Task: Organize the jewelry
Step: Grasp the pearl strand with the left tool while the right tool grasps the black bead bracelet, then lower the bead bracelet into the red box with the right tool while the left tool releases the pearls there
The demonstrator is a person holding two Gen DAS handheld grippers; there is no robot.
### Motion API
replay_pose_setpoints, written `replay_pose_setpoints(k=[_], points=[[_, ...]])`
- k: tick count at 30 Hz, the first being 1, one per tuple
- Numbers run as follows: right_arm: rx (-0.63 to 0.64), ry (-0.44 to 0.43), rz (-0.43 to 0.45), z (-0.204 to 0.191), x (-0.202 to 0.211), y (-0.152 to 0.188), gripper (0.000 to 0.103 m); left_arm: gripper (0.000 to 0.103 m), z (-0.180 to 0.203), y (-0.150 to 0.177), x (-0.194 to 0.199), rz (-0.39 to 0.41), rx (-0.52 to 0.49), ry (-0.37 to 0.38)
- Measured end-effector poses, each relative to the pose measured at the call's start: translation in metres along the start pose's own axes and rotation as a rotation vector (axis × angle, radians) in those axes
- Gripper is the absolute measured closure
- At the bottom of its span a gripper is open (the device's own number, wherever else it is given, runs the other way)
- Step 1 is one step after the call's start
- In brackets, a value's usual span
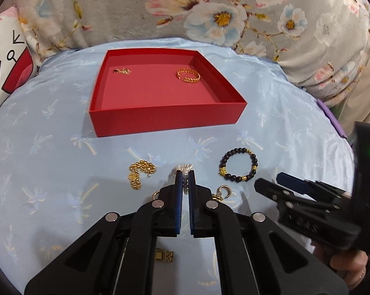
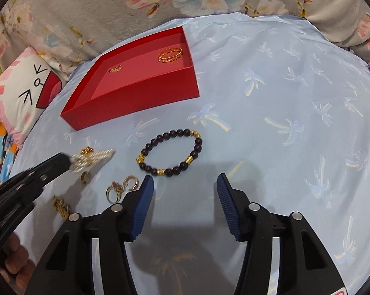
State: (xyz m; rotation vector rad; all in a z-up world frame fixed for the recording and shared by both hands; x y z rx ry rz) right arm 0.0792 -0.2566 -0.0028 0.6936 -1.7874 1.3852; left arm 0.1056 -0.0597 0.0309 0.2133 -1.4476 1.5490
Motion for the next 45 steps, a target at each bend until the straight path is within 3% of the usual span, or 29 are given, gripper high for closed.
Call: replay_pose_setpoints(k=[11,18,30,36,45], points=[[0.017,0.053,-0.008,-0.005,-0.024,-0.017,0.074,0.1,-0.015,0.002,0.021,0.013,0.058,-0.002],[0.057,0.092,0.013,-0.009,-0.027,-0.017,0.096,0.1,-0.017,0.002,0.023,0.009,0.068,0.001],[0.008,0.029,0.064,-0.001,0.005,-0.025,0.096,0.1,-0.012,-0.011,0.045,0.046,0.062,0.028],[0.043,-0.006,0.155,-0.011,0.043,-0.052,0.096,0.1,-0.004,-0.047,0.07,0.102,0.029,0.053],[0.074,-0.112,0.263,-0.035,0.069,-0.138,0.096,0.1,-0.004,-0.146,0.08,0.231,-0.057,0.028]])
Point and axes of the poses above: each gripper's, at about its wrist camera, not at the fingertips, and x roughly against the way its jaws point, z to its right, y to its underside, the point moved 2 cm from there along -x, roughly the way its jaws point, and after that the axes turned 6 degrees about y, right-handed, at the moved point
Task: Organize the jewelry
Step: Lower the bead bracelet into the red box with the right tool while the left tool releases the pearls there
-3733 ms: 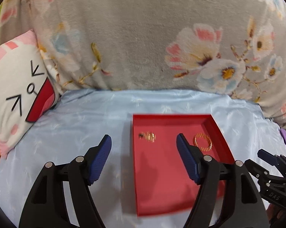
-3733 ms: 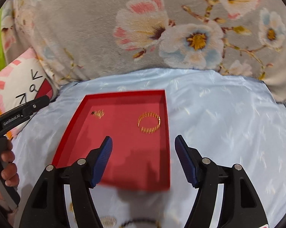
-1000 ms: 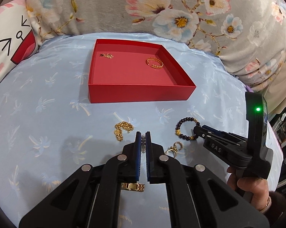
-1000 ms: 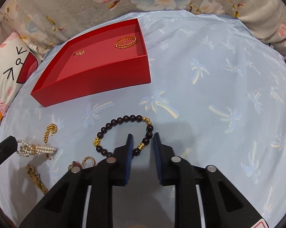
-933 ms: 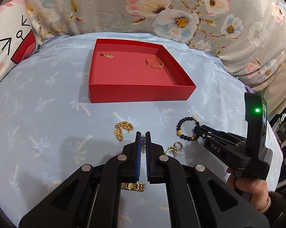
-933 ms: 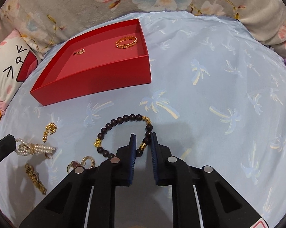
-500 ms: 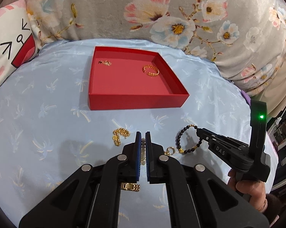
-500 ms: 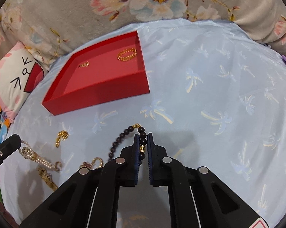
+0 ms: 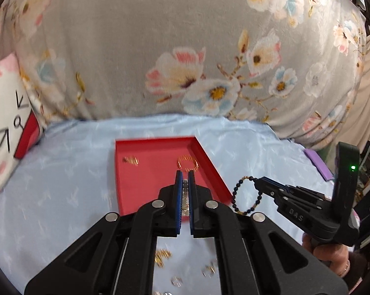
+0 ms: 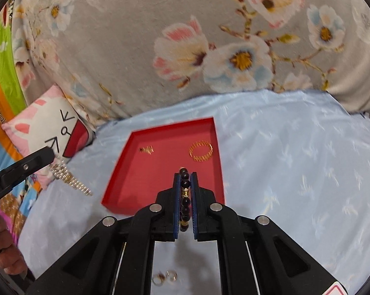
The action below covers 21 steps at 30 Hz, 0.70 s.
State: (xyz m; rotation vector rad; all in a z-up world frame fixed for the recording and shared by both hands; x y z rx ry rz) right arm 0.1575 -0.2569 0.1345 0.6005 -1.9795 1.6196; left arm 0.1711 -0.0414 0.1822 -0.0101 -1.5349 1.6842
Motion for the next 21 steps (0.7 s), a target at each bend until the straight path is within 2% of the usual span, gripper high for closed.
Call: replay_pose_setpoints(k=[3,7,14,18,21], points=[[0.011,-0.009,0.002,-0.01,-0.02,-0.023,0.096,0.1,-0.012,-0.02,-0.022,0.011,0.02,0.009],[0.01,-0.035,-0.039,-0.019,-0.061,-0.041,0.096,0.1,-0.034,-0.033,-0.06,-0.006,0.049,0.001],[-0.032,-0.104,-0.178,-0.025,-0.137,-0.032,0.096,0.1,-0.072,-0.022,-0.122,-0.072,0.083,-0.056],[-0.002,-0.069,-0.244,-0.028,-0.172,-0.019,0.096,0.1,-0.09,-0.011,-0.147,-0.112,0.091,-0.096],[0.04,0.015,-0.249,-0.023,-0.188,-0.013,0.096,0.1,-0.099,-0.002,-0.16,-0.143,0.091,-0.119]])
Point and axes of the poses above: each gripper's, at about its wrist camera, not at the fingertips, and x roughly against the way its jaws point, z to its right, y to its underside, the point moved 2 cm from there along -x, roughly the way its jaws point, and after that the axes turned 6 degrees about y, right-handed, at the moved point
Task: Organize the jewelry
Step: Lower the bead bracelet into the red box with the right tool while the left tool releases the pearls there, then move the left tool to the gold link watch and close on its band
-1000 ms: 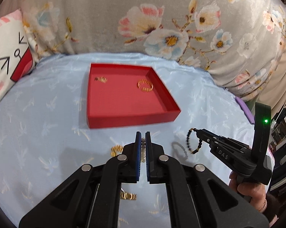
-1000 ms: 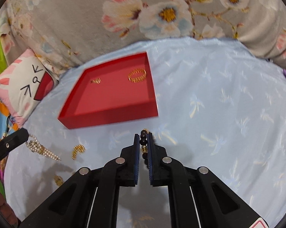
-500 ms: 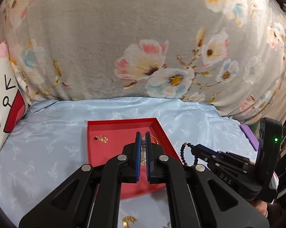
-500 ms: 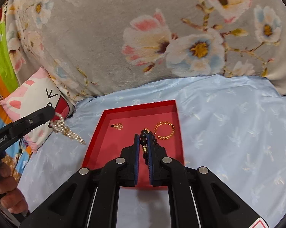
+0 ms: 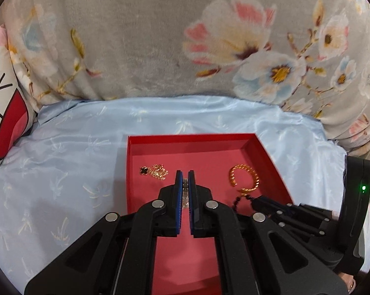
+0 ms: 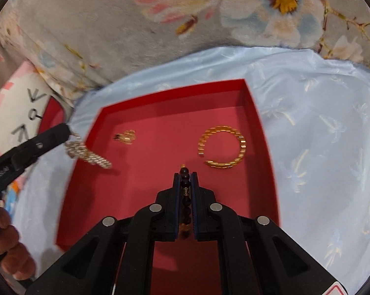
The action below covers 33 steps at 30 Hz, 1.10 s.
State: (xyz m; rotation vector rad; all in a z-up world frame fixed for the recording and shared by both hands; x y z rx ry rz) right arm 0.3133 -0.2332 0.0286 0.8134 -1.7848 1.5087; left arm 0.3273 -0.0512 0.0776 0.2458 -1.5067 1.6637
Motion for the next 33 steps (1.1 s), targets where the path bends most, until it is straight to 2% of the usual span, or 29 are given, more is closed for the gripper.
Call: replay_pose_setpoints(k=[7,9,11,17,23,33], points=[[0.034,0.113,0.032,0.018,-0.001,0.004,0.093,0.099,-0.011,0.01,-0.017,-0.016,0.017,-0.075],[0.041,0.127,0.055,0.02,0.004,0.003,0.092,0.093,-0.013,0.011,-0.016,-0.013,0.033,-0.083],[0.041,0.134,0.089,0.023,0.016,0.004,0.09,0.079,-0.015,0.011,-0.01,-0.002,0.044,-0.087],[0.006,0.087,0.172,0.032,0.072,0.019,0.09,0.065,-0.015,0.018,0.037,0.078,0.042,-0.087],[-0.015,0.039,0.178,0.035,0.117,0.067,0.086,0.061,-0.018,0.06,0.085,0.085,0.095,-0.074],[-0.02,0.038,0.08,0.029,0.143,0.159,0.086,0.061,-0.005,0.155,0.124,-0.012,0.117,-0.079]])
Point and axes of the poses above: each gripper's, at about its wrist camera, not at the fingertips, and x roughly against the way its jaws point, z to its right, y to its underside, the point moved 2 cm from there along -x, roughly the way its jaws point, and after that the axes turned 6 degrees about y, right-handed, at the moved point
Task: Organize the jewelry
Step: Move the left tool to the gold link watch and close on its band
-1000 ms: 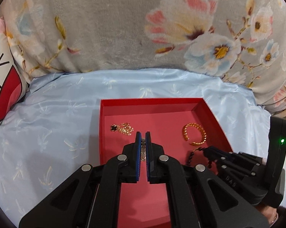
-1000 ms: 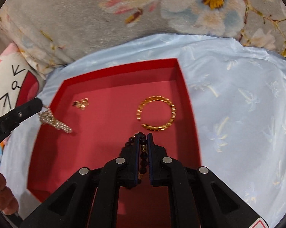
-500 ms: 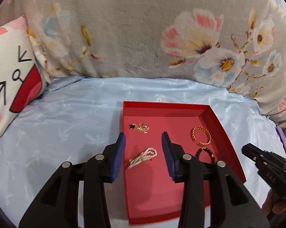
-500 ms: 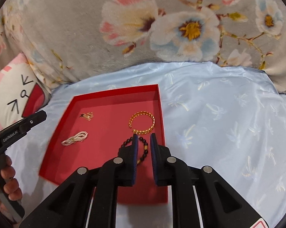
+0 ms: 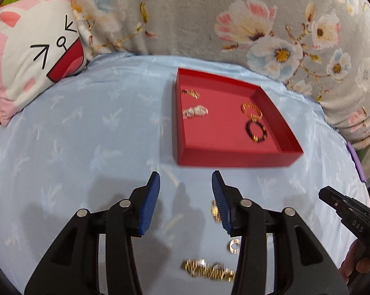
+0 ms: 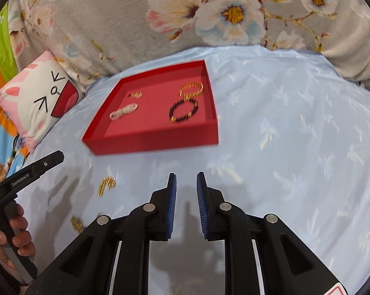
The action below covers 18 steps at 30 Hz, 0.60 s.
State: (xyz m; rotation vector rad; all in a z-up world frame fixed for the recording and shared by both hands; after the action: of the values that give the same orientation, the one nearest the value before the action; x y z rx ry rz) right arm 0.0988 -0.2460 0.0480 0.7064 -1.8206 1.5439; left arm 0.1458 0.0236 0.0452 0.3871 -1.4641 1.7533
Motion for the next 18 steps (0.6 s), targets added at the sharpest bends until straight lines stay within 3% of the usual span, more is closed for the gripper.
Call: replay_pose_setpoints(k=[4,9,18], points=[[-0.001,-0.017,-0.034,-0.005,0.008,0.027,0.086,0.061,0.008,0.027,0.011,-0.015,-0.041,-0.027],[0.015,-0.041,-0.072,-0.018,0.011,0.053,0.086,0.057,0.017,0.052,0.018,-0.052,-0.043,0.009],[0.042,-0.055,-0.108,-0.031,0.013,0.074,0.086,0.048,0.027,0.084,0.022,-0.095,-0.05,0.009]])
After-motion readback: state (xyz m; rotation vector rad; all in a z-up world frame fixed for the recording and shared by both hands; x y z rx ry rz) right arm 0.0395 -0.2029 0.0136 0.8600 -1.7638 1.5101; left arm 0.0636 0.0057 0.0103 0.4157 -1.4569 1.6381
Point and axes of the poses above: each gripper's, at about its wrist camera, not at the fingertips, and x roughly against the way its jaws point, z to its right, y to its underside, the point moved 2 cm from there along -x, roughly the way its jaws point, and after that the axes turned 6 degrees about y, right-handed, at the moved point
